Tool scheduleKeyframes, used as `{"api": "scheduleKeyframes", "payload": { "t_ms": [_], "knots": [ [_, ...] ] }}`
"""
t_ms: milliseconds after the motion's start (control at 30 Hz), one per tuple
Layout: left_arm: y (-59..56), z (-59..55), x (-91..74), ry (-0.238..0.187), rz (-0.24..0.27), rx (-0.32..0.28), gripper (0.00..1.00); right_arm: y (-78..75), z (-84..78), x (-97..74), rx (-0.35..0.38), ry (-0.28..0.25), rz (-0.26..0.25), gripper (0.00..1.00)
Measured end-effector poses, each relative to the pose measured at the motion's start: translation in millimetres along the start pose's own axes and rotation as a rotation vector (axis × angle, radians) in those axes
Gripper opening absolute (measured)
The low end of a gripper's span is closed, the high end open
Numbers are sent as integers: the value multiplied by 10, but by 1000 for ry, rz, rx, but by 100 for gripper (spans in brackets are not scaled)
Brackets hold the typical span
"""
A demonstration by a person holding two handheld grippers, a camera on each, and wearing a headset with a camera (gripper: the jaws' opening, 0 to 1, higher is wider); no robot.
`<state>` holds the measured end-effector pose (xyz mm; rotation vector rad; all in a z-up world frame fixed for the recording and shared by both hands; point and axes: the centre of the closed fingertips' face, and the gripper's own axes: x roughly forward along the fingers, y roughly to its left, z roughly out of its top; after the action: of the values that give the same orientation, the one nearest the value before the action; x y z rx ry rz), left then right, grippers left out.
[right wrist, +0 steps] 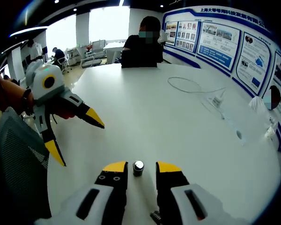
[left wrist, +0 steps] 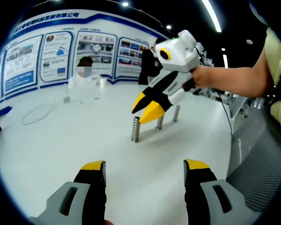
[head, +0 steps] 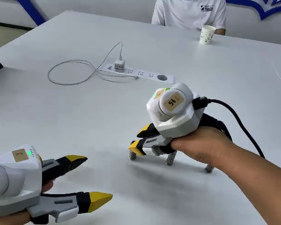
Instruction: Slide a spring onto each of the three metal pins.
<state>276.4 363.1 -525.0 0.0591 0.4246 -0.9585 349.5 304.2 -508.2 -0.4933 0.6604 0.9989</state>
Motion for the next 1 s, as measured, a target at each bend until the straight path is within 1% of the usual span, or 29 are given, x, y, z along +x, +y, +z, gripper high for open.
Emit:
{"api": "scheduleKeyframes", "payload": {
  "t_ms": [200,367,633,833,900,1000],
  "knots": [
    [-25,21,13,2,-6,7,69,-9,24,-49,-9,-12,-9,28],
    [-46,41,24,6,-11,12,69,-21,42,-128,-1,-29,-19,29],
    [-90,96,75,11,-24,28,69,-92,42,-255,12,-57,-41,32],
    [-101,126,91,12,-28,37,69,-126,35,-343,13,-76,-54,34],
    [-109,130,94,13,-30,39,69,-130,19,-367,17,-82,-51,36],
    [-118,132,98,15,-31,42,69,-151,4,-406,19,-93,-61,40]
  ]
}}
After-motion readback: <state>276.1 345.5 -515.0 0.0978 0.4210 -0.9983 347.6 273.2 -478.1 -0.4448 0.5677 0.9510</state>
